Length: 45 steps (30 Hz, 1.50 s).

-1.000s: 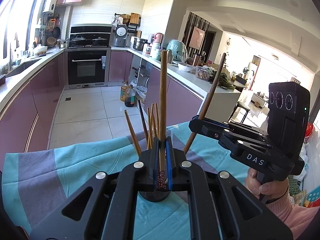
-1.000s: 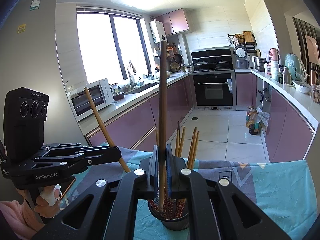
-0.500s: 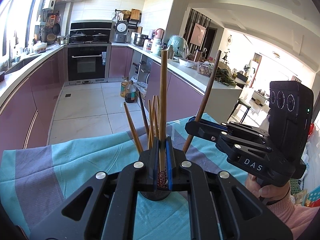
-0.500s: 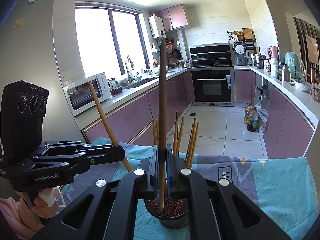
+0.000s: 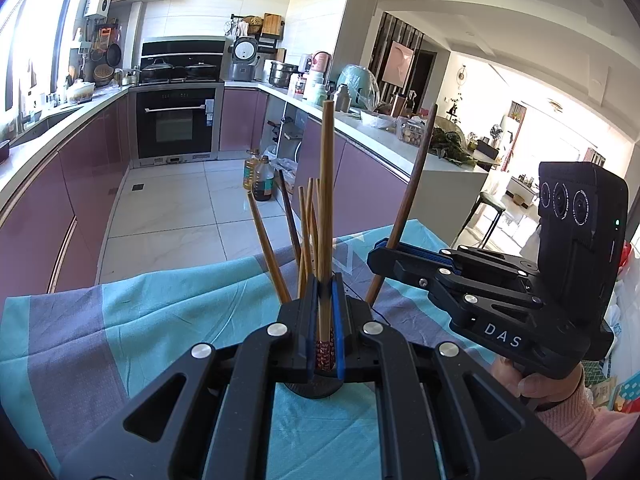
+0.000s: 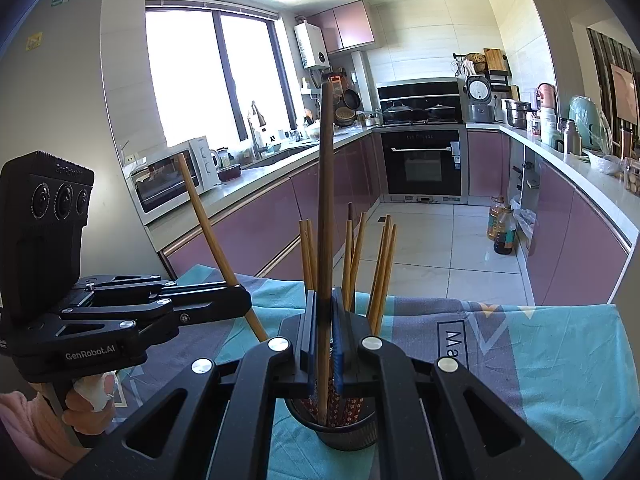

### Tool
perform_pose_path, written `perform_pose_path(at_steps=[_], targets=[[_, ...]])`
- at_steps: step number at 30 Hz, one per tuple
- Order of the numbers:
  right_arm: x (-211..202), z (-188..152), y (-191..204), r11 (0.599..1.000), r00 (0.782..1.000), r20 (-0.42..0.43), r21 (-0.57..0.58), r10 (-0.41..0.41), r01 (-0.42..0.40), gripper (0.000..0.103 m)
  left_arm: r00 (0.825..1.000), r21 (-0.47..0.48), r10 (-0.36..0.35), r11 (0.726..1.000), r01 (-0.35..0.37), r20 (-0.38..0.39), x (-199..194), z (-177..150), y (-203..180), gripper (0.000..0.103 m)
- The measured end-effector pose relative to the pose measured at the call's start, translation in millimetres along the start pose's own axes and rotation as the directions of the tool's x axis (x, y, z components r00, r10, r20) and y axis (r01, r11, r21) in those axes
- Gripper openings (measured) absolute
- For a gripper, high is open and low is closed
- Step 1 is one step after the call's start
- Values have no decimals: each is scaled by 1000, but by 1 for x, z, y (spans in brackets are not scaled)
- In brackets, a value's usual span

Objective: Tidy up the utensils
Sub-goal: 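Lower the chopstick into the mesh cup with the right gripper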

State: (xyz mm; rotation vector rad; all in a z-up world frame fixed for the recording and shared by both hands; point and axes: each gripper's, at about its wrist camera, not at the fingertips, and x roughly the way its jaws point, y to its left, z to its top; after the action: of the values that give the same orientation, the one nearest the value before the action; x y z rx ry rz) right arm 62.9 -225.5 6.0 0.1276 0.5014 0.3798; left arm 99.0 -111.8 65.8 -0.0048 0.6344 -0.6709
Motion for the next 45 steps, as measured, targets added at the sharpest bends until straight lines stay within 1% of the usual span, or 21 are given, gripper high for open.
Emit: perform_pose_path(at_steps=[15, 31, 45], targets=[[11, -5, 1, 1000, 999, -37, -2, -1, 0, 6, 1000, -7, 3, 1000, -3, -25, 5, -2, 5, 7], [22, -17, -3, 1000, 997, -79, 12, -2, 3, 6, 998, 9, 4, 1000, -3, -65, 16, -3, 4, 7], [27, -19, -5, 1000, 997, -82, 18, -8, 10, 6, 995, 10, 9, 1000, -8, -102, 35, -4, 10, 7]])
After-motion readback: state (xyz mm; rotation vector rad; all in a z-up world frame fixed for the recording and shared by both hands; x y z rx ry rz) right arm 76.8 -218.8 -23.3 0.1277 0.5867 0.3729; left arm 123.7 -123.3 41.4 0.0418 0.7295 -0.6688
